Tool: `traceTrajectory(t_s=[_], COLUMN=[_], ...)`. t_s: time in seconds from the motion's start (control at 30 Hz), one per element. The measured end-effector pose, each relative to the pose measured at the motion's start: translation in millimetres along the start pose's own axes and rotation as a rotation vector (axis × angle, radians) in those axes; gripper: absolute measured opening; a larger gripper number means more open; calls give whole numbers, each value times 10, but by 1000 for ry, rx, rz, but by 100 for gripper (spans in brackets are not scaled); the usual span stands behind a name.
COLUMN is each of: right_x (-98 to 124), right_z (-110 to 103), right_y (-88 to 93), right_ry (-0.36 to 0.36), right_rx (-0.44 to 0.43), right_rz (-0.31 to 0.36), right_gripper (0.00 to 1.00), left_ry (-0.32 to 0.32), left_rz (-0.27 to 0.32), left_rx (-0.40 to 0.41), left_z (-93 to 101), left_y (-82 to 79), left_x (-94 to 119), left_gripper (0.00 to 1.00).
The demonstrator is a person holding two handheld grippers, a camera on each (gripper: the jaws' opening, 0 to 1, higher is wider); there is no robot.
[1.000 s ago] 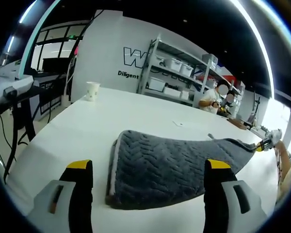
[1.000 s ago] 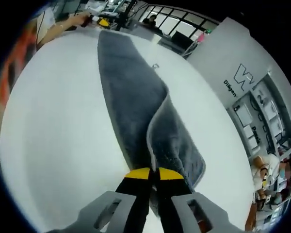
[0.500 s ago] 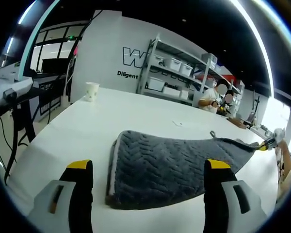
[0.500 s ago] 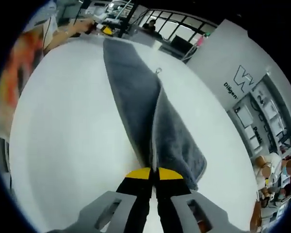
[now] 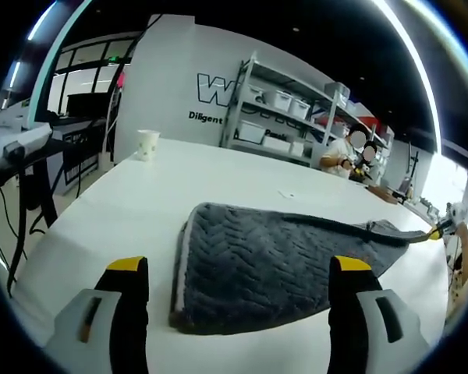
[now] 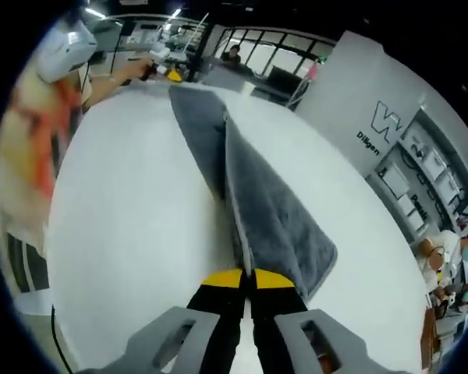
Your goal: Open the folded towel by lifting each exposed corner and separating the folded layers until the towel lies flat within the target outline without major curled edges
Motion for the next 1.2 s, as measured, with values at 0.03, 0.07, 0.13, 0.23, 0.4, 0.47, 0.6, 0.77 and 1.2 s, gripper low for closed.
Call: traceTrajectory(t_s=[0.03,0.07,0.13,0.23,0.4,0.47,0.6,0.77,1.2], right_x=[4,8,13,-2,-15,-6,-7,-63,-117], right_z=[-10,-19,-33,-104,-223,-266,-306,-313,-348], right_y=[15,44,91,172,298,326,415,528,610], right_ry=[-4,-10,-19,-52,-106,-127,-147,-168,-179], right_rx=[-4,-12,-24,-42,-74,-95,-112,-146,-166], right_rz=[-2,-6,-13,-40,-80,-87,-121,-152,-167], right_gripper=[0,0,0,0,0,0,0,0,0], left_ry=[0,0,-1,0,-2,-2,-1,-1,1], left_rz=[-1,-2,-2,-1,-4,-4,-5,-5,-6], left_rx=[0,0,1,1,-1,-1,1,1,2], left_z=[1,2,1,-4,-14,-16,-11,-14,-11], left_y=[1,3,3,0,2,2,5,2,2], left_x=[0,-1,-1,0,0,-1,-2,0,0], left_gripper=[94,94,94,94,94,94,94,94,94])
Point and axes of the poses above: the point that each gripper's makers call its tool centre point, and the gripper's own axes: x roughly backward along the fingers, z roughly to its right, y roughly out of its underside, the point moved 4 cm from there along x, roughly backward along the fingers, and after that the axes turned 13 degrees about -x, right-handed, at the moved point
